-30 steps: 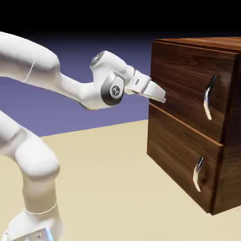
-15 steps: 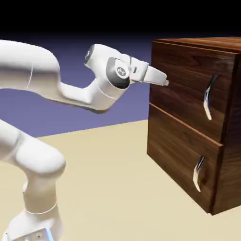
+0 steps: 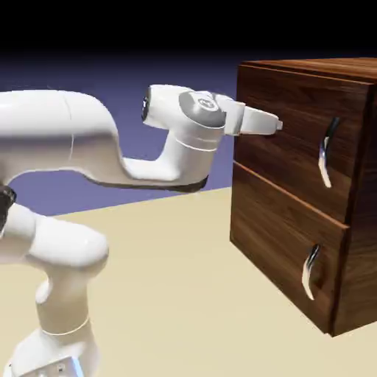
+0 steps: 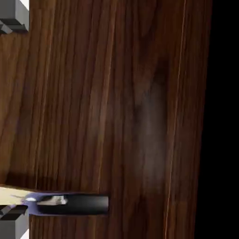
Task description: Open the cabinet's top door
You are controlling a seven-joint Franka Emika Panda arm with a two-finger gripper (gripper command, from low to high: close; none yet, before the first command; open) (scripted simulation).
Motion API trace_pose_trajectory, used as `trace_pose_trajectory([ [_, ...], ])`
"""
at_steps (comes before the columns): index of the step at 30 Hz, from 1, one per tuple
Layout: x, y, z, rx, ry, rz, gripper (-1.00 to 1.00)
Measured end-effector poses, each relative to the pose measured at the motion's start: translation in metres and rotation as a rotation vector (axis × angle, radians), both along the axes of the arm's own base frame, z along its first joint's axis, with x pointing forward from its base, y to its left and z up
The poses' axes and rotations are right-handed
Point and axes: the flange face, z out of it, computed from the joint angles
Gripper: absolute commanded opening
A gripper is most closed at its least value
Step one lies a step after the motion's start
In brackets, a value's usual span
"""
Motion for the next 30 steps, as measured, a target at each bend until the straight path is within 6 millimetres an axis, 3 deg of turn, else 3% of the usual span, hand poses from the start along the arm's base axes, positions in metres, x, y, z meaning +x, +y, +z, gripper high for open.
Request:
trace_pose_trajectory([
  [8, 0.022, -0.031, -0.026, 0.035, -0.085, -0.011, 1.00],
  [20, 0.064, -0.066, -0.083, 0.080, -0.177, -0.003, 1.00],
  [24, 0.105, -0.065, -0.083, 0.081, -0.177, -0.003, 1.00],
  [25, 0.114, -0.064, -0.083, 0.080, -0.177, -0.004, -1.00],
  [30, 0.103, -0.061, -0.082, 0.077, -0.179, -0.025, -1.00],
])
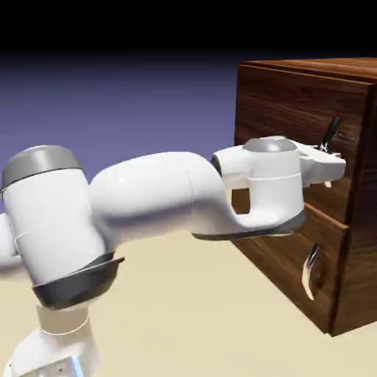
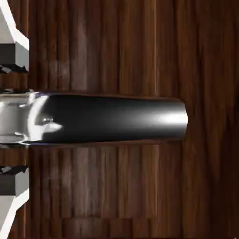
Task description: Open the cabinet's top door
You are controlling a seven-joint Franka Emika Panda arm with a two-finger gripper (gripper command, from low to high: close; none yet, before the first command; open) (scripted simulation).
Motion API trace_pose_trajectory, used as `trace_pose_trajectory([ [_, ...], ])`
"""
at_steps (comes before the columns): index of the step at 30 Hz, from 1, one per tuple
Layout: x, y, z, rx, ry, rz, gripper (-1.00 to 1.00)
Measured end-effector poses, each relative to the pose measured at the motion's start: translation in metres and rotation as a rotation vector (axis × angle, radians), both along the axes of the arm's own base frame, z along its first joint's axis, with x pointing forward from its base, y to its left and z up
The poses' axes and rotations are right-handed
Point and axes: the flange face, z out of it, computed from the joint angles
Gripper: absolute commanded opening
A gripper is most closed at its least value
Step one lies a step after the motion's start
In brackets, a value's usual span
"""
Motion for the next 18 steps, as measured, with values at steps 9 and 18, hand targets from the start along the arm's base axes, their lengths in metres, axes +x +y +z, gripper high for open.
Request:
trace_pose_trajectory([
  [9, -0.058, 0.021, 0.000, -0.002, 0.000, -0.127, -1.00],
  [18, -0.117, 0.052, 0.000, -0.003, 0.000, -0.264, -1.00],
])
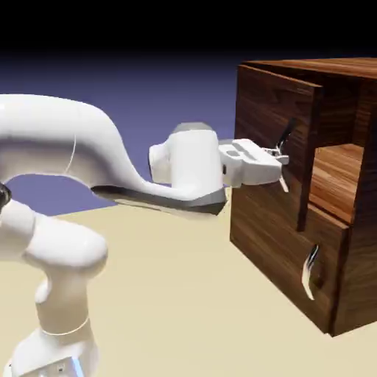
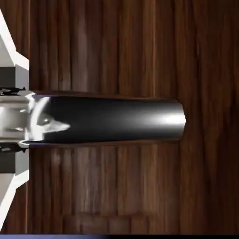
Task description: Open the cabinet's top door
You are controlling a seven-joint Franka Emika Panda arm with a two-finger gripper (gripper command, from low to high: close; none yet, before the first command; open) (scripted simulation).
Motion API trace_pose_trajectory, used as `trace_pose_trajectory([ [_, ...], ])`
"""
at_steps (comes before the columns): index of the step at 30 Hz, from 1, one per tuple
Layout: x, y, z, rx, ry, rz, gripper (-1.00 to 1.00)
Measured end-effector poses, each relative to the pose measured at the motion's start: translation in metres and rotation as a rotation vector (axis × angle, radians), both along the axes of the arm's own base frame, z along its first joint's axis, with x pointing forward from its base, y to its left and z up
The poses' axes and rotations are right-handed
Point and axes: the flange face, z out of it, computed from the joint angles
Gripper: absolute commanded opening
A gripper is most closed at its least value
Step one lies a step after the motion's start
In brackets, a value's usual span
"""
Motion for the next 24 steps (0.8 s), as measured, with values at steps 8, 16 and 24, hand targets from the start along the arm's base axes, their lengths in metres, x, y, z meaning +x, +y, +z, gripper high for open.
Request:
trace_pose_trajectory([
  [8, -0.042, 0.029, 0.000, 0.000, 0.000, -0.106, -1.00],
  [16, -0.075, 0.057, 0.000, 0.000, 0.000, -0.193, -1.00],
  [24, -0.103, 0.085, 0.000, 0.001, 0.000, -0.275, -1.00],
])
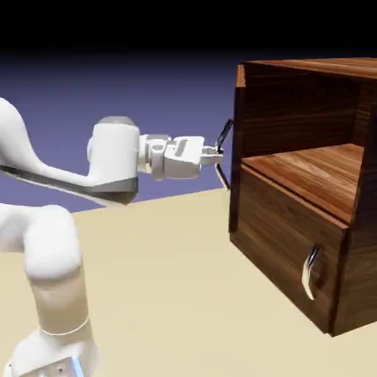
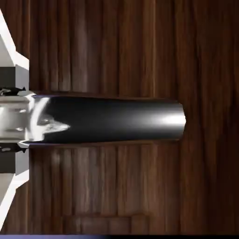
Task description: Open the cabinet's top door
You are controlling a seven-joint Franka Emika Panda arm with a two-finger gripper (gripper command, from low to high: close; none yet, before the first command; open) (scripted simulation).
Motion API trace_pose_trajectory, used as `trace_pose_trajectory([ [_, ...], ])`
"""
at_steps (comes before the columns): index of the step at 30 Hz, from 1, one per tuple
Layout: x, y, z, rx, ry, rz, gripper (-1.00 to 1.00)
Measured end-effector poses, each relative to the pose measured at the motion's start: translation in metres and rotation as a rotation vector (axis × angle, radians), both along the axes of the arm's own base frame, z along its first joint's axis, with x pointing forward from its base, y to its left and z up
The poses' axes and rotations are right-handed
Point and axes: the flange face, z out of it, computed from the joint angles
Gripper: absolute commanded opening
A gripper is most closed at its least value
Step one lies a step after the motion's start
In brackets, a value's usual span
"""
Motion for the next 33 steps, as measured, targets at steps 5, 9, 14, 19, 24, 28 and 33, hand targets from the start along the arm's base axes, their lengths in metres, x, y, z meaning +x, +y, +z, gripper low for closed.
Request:
trace_pose_trajectory([
  [5, -0.015, 0.017, 0.000, -0.001, 0.000, -0.046, -1.00],
  [9, -0.027, 0.032, 0.000, -0.002, 0.000, -0.085, -1.00],
  [14, -0.044, 0.056, 0.000, 0.000, -0.001, -0.145, -1.00],
  [19, -0.064, 0.088, 0.000, 0.001, -0.001, -0.223, -1.00],
  [24, -0.085, 0.128, 0.000, 0.001, -0.001, -0.315, -1.00],
  [28, -0.101, 0.168, 0.000, 0.002, -0.001, -0.403, -1.00],
  [33, -0.116, 0.222, 0.000, 0.002, -0.001, -0.518, -1.00],
])
